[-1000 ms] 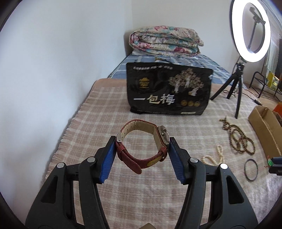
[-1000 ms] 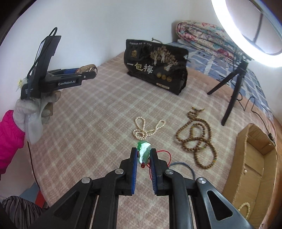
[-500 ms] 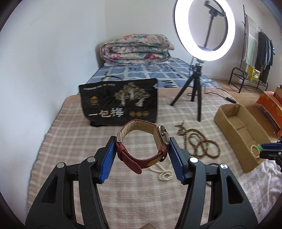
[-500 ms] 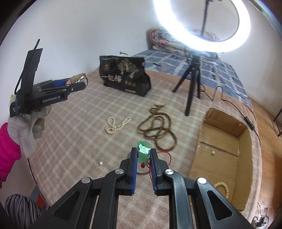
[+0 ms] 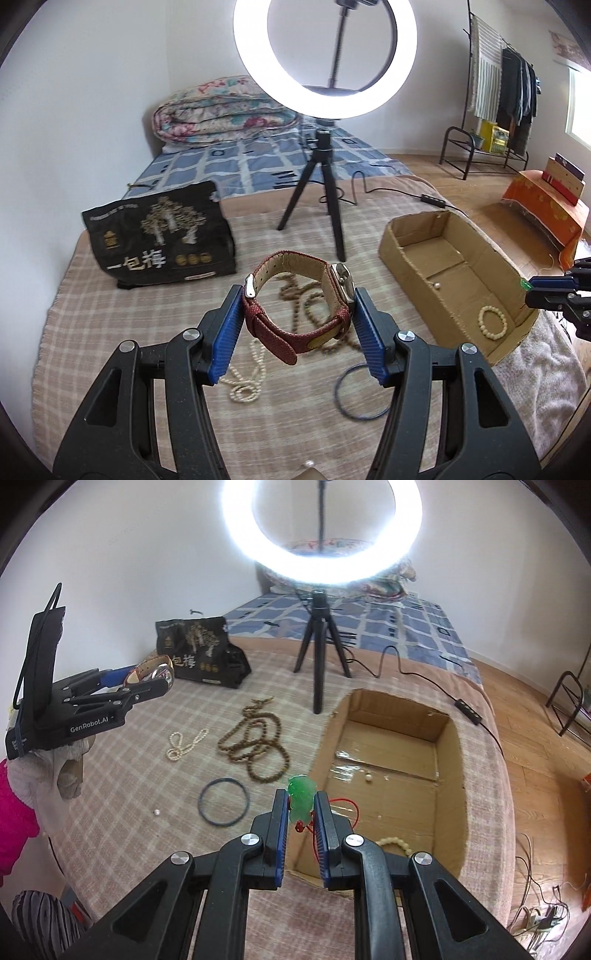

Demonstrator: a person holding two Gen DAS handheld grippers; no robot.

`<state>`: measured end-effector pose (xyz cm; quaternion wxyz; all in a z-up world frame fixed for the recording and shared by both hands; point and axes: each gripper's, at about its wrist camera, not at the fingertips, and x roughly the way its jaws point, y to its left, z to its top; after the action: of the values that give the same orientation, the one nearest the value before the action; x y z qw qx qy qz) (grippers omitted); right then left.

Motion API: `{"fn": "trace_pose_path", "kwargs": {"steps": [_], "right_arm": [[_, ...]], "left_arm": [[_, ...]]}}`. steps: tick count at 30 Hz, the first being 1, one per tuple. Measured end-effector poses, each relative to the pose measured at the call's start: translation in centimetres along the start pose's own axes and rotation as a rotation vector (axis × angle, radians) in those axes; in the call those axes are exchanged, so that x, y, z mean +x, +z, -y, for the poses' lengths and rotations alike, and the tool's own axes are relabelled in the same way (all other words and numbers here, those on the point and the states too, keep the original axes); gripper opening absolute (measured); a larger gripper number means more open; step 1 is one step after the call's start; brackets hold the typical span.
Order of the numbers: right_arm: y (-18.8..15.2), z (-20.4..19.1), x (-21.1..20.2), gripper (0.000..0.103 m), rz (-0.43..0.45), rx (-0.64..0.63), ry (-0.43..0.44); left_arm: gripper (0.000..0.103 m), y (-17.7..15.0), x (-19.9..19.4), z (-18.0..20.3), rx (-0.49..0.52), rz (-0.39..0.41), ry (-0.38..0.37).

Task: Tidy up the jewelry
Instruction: 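Carry the watch and jade pendant into the box and open both tools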

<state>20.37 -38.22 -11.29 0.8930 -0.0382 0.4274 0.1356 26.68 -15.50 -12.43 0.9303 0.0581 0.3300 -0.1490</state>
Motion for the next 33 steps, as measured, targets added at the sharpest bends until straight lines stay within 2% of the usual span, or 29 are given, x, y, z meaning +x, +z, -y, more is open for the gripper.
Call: {"fn": "trace_pose_path", "kwargs": {"steps": [15, 26, 33], "right_arm": [[-0.7, 6.7, 1.5, 0.012, -0.007, 0.082, -0.06], [-1.2, 8.8, 4.1, 0.012, -0.034, 0.116, -0.065], [-1.5, 9.6, 5.1, 0.012, -0.047, 0.134, -0.064]], "left_arm": [[0.06, 3.1, 5.6, 8.0, 0.053, -0.004, -0.09], [0.06, 4.0, 9.9, 11.8, 0.081, -0.03, -0.105], [0.06, 4.1, 11.1, 13.0, 0.089, -0.044, -0.122]]}}
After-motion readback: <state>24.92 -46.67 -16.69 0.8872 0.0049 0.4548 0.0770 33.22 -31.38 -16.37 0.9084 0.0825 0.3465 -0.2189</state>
